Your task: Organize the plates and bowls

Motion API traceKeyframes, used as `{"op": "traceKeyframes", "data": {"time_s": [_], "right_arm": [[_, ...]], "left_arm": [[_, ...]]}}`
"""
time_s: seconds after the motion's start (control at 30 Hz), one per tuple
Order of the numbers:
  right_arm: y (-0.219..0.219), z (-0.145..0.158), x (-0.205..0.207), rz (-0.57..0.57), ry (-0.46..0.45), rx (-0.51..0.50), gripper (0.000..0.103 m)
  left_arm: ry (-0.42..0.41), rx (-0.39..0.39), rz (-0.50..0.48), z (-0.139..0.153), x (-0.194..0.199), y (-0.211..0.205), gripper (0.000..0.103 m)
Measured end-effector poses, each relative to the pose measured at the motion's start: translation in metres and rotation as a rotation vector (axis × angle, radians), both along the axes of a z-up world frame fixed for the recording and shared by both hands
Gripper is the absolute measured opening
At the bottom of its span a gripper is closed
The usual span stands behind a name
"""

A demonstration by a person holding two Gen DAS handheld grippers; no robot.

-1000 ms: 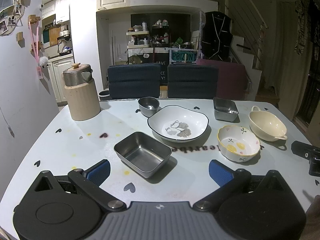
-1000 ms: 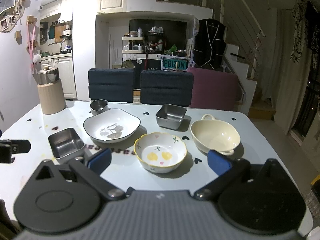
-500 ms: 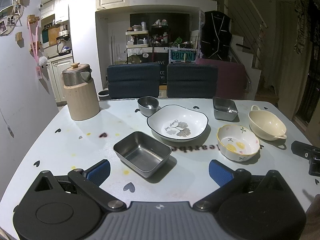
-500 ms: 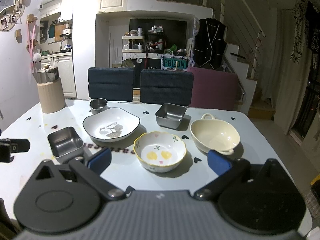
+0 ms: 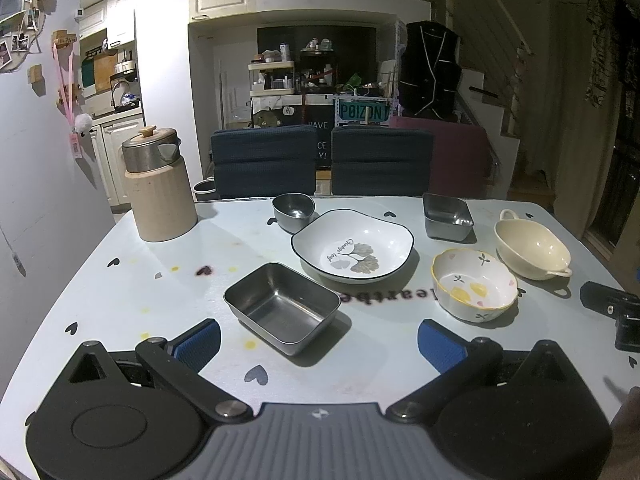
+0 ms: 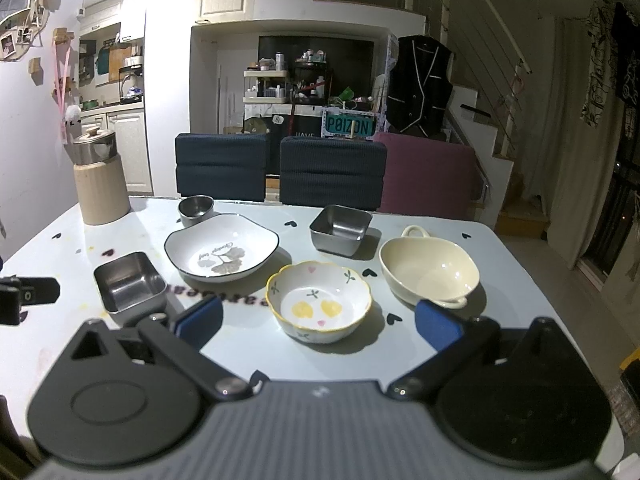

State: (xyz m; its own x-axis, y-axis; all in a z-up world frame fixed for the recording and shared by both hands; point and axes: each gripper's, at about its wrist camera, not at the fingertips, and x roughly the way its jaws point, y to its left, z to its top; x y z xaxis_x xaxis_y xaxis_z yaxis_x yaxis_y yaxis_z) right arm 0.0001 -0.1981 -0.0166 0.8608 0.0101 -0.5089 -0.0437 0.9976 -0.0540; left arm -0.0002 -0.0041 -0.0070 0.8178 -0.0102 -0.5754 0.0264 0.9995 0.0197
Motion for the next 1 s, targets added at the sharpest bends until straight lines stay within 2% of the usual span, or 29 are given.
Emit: {"op": "traceKeyframes", "data": {"time_s": [1.0], "right_arm": [[-0.0026, -0.0055, -0.0004, -0.001, 0.009, -0.005, 0.103]], "left_arm": [[0.002, -0.001, -0.001, 0.0007, -0.0012, -0.0016, 0.103]]}}
